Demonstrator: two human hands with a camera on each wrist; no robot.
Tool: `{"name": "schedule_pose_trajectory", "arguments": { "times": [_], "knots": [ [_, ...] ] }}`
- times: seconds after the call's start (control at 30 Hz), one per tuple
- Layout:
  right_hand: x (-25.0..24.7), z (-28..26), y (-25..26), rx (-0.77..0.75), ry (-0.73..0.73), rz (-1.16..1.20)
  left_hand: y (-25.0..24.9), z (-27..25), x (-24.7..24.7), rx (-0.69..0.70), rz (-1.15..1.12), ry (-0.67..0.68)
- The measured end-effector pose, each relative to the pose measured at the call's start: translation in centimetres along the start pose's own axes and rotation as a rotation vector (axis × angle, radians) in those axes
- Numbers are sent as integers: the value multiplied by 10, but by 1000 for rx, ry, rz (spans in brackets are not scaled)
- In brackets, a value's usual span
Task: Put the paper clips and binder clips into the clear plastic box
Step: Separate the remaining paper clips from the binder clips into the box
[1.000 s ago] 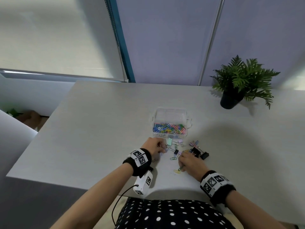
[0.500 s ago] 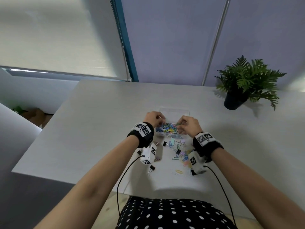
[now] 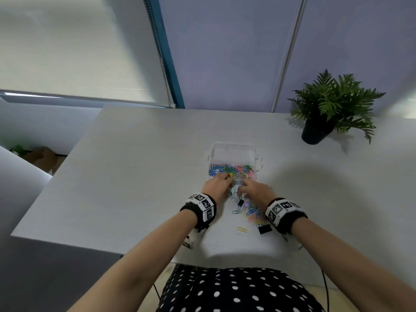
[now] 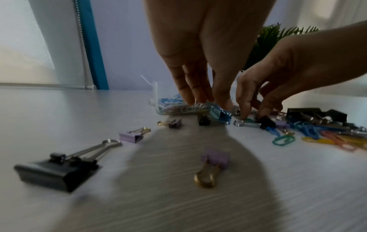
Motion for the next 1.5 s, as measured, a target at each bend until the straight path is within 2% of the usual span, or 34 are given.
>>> {"name": "schedule_pose_trajectory", "arguments": {
  "times": [0.13,0.27,0.33,0.43,0.53,0.67,0.9,1.07,1.17,1.33,1.4,1.5],
  "knots": [
    [4,-1,4,-39,2,-61,2,0,5,-1,93,21],
    [4,0,-2,22,20,-64,10,-4,7,0,96,7],
    [3,-3,-6,80,33,19,13,-8,7,11,81,-19],
    [-7,-12,-6,105,-69,206,11,-13,4,24,18,-51],
    [1,-24,5,52,-62,231,-1,-20,14,30,-57,-30],
    [32,-31,15,19,104,-7,-14,-27,36,-21,-119,-2],
    [34,-20,20,-48,-15,-9,21,-24,18,-172,-326,-152],
    [30,-19,27,-145,-78,17,35,-21,12,-182,-346,-188],
    [12,-21,16,-62,-120,214,32,-18,22,-245,-328,-146],
    [-10,-26,-12,176,-262,581,28,-9,31,-306,-219,-74],
    [-11,-28,-18,227,-286,652,27,-6,26,-297,-189,-71],
    [-10,-28,-17,214,-237,640,26,-4,18,-285,-203,-83]
  ]
}}
Point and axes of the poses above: each hand's wrist, its own z-axis towards the middle knuckle, its own x-axis out of the palm, y = z × x, the point moved 9 cm from there along z, towards the middle knuckle, and after that the axes turned 1 degree about x, right-handed, at the moved point
